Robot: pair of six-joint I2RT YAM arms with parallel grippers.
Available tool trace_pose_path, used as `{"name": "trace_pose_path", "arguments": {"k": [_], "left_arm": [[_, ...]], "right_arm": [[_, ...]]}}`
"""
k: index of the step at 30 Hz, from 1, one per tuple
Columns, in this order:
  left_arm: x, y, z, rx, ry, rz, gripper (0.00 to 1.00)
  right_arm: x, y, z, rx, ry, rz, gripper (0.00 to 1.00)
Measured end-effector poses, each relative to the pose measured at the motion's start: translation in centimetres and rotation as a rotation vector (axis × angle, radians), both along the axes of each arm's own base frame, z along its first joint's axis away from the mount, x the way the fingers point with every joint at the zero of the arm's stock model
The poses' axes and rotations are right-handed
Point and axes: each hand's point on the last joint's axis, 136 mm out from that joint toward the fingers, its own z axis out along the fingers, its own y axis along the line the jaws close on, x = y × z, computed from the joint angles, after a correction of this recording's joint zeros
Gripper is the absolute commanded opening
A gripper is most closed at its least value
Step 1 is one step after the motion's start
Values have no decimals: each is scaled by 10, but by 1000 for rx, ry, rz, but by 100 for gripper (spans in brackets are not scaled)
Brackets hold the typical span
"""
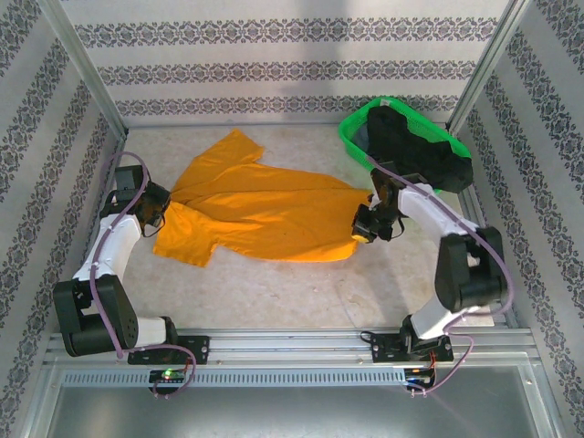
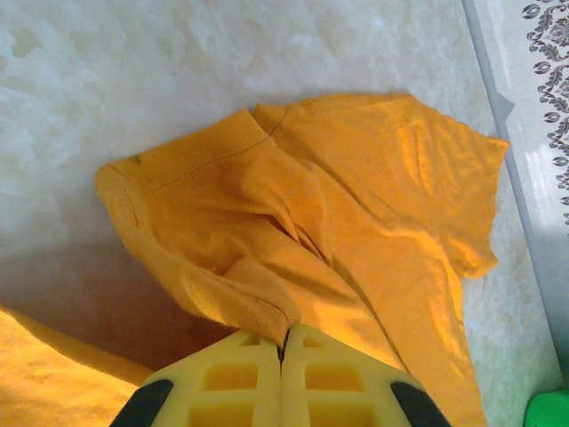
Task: Fold and stack the t-shirts
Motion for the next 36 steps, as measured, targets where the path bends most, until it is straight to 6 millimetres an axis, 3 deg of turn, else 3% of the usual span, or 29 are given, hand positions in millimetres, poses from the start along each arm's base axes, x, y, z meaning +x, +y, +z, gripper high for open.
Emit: {"name": "trace_pose_path", "arguments": {"k": [2,4,6,9,12,16,22,24,27,31,34,36], "left_arm": [[0,0,0,1,0,-4,0],[0,0,0,3,0,-6,0],[0,0,0,3,0,-6,0],[0,0,0,3,1,-6,0],[-2,-1,0,2,4,-6,0],[-4,-2,-1,1,5,-7,0],[-5,-5,-2,-2,9,-16,0],[-5,-5,-2,-3,8,-17,0],[-5,-6,-2,-7,7,-21,0],[-4,-9,-2,-13,6,-30,0],[-4,-10,-2,-14,6,-32,0],[-4,-10,-2,-14,6,-32,0]], "right_arm": [[6,-4,-22,-31,65,-2,31],[21,-8,-44,-66,102,1,38],[34,-12,-54,-96,82,-3,42],[44,-18,-43,-136,12,-14,43],[48,-24,-15,-162,-103,-42,43],[8,-23,8,-177,-200,-59,43],[-59,-5,-16,-186,-133,24,39],[-66,-6,-25,-197,-107,33,39],[-60,-8,-35,-216,-102,39,41],[-36,-12,-50,-222,-95,18,37],[-18,-13,-58,-231,-90,23,22],[-8,-13,-62,-241,-86,30,5]]}}
